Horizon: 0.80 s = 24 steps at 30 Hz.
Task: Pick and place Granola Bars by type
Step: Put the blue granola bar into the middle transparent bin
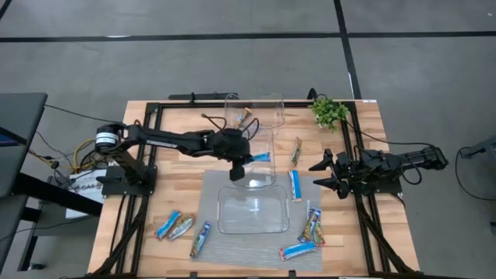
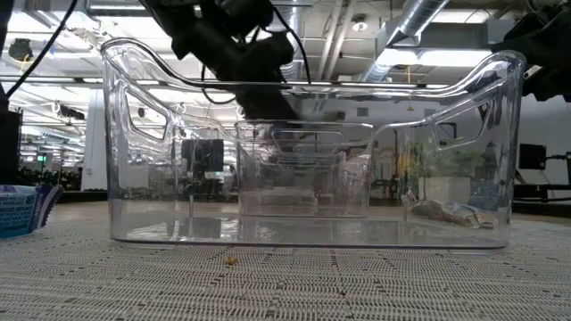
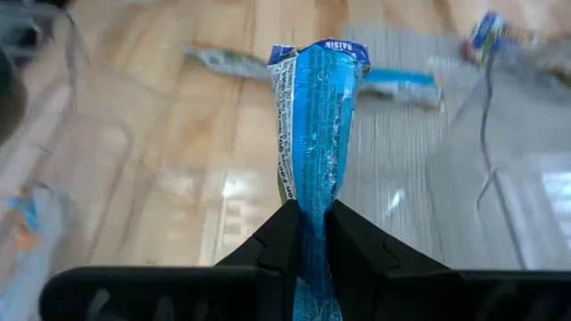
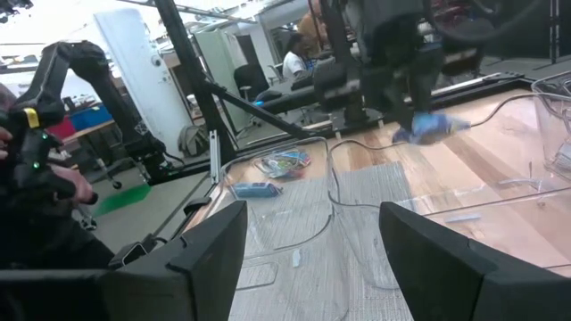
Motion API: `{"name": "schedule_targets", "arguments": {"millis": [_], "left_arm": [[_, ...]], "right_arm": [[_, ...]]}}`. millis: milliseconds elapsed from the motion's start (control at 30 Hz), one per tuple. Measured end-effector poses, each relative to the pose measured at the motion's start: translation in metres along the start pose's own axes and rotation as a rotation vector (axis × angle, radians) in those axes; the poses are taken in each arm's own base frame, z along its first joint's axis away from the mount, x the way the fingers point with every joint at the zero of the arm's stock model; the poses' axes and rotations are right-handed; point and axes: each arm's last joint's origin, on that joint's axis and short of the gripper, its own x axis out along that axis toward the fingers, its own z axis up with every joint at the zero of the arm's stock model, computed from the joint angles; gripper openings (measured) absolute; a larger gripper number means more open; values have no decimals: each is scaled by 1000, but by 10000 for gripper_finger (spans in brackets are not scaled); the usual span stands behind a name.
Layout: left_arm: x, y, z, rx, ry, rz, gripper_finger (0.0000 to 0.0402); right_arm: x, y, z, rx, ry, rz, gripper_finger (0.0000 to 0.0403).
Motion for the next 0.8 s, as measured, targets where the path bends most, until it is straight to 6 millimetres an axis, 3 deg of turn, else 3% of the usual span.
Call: {"name": "schedule_targets", "arguments": {"millis": [333,800], "left_arm": [[2,2,-1,-50,5,47,52],[2,2,-1,-53,5,30,147]], "right_arm": [[0,0,0,0,0,0,249],[0,0,0,0,0,1,249]]}}
